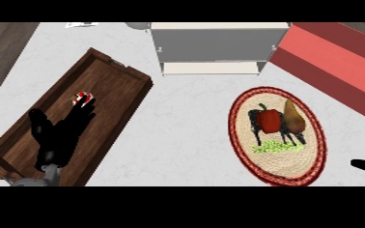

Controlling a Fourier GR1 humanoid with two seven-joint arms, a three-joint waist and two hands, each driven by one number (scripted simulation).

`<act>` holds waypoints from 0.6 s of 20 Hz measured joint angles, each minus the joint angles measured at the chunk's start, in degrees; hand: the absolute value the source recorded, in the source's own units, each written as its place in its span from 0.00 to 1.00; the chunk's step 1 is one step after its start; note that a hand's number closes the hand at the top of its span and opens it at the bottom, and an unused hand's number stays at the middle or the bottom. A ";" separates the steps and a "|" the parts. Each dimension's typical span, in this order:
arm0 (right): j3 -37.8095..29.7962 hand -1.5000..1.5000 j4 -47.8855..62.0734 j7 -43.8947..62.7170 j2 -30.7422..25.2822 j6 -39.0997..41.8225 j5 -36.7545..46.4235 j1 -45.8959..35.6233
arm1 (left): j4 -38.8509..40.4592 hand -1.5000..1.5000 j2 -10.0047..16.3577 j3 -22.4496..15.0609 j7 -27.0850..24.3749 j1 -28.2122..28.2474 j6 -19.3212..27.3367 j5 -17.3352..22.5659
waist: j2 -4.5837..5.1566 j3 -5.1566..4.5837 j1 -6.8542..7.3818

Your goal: Pick the bell pepper from the placemat and place it in the tiered shelf

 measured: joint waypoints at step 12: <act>13.04 0.00 -13.58 36.70 0.86 -6.43 11.88 -12.08 | 1.60 0.50 -1.36 0.48 -0.19 -1.94 -1.11 -1.55 | 0.21 0.01 1.47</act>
